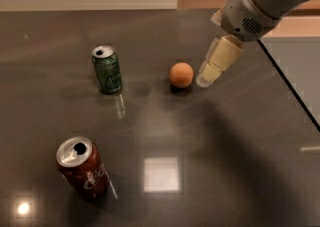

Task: Knock green can over

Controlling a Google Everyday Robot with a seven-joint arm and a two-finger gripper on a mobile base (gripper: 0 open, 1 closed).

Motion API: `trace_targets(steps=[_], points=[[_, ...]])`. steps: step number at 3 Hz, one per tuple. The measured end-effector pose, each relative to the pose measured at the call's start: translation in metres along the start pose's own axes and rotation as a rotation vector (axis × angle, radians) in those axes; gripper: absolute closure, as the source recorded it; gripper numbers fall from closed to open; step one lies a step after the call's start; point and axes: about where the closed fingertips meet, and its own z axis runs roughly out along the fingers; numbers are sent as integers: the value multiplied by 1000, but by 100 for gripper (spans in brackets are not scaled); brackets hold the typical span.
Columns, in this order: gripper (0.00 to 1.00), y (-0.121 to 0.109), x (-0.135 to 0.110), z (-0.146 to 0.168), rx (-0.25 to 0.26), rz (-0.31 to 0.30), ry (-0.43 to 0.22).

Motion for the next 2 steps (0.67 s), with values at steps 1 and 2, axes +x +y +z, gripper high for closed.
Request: trace_targets(steps=[1, 2], points=[[0, -5, -35, 27, -20, -22, -77], [0, -7, -68, 52, -26, -40, -137]])
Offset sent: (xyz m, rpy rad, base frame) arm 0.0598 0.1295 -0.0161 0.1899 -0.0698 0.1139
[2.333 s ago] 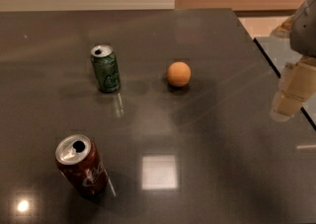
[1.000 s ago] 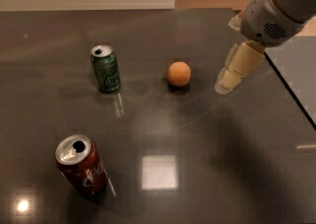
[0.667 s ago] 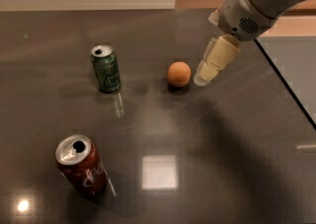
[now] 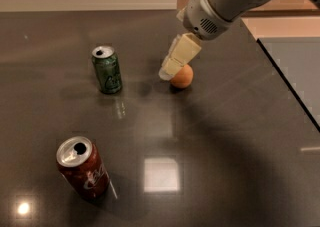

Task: Knock green can over

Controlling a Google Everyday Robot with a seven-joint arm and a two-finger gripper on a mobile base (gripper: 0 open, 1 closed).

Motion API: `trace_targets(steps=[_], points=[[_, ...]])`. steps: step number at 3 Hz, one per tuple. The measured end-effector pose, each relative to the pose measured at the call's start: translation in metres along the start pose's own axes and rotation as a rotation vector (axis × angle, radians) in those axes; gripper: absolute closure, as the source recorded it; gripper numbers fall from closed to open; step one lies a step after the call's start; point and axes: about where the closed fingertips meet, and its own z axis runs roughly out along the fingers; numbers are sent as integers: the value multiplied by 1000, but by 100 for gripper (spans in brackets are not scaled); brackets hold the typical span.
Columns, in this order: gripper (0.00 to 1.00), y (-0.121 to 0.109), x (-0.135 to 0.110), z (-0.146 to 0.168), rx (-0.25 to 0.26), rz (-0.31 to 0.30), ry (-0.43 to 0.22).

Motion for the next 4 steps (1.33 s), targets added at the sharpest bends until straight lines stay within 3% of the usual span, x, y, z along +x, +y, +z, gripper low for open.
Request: trace_targets(steps=[1, 2, 3, 4], points=[[0, -4, -22, 23, 2, -13, -46], [0, -4, -51, 60, -47, -22, -86], [0, -4, -58, 70, -61, -24, -96], [0, -9, -67, 96, -68, 15, -109]])
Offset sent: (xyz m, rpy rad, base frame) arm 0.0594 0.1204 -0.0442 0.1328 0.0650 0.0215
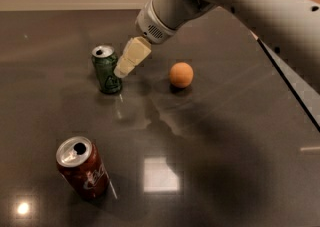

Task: Knock green can over

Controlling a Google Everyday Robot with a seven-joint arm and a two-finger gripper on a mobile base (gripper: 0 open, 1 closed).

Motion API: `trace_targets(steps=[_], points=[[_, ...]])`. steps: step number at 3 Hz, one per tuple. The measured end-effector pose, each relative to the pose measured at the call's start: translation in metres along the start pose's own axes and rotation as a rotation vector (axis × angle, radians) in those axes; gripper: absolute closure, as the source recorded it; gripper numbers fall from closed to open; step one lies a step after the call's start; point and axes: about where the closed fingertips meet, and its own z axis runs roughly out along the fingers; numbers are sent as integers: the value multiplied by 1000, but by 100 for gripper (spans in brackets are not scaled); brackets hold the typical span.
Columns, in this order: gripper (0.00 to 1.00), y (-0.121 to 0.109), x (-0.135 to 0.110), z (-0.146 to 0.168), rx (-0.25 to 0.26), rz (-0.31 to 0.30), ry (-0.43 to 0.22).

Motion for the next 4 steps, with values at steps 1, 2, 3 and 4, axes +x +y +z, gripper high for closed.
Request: trace_targets(steps=[1, 2, 3, 4], points=[[0, -6, -3, 22, 1, 41, -11], [0, -6, -10, 35, -8, 64, -25], [0, 3, -19, 39, -34, 64, -53], [0, 14, -26, 42, -59, 55, -69]])
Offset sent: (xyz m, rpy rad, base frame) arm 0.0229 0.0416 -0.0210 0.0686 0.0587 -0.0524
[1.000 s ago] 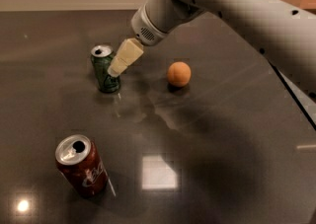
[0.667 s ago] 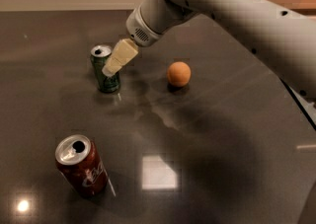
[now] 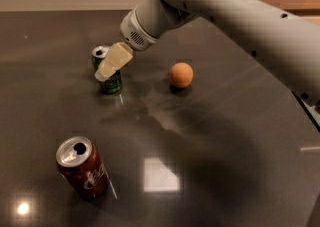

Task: Knock green can over

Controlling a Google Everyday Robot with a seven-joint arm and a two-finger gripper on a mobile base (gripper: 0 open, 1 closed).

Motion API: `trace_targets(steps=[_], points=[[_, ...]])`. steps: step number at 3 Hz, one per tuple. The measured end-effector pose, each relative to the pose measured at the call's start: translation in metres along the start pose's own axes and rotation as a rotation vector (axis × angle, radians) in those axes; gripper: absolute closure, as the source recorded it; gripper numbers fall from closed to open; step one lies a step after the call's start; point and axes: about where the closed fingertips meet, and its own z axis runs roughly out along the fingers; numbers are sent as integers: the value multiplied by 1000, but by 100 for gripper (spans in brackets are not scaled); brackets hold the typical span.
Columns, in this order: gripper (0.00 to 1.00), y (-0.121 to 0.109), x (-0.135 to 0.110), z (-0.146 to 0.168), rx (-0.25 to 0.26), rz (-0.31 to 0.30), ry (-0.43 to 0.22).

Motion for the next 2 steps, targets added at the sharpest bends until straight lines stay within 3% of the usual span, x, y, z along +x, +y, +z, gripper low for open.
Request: trace_targets(steps=[1, 2], points=[[0, 4, -3, 3, -10, -11, -2], [19, 9, -3, 8, -20, -29, 0]])
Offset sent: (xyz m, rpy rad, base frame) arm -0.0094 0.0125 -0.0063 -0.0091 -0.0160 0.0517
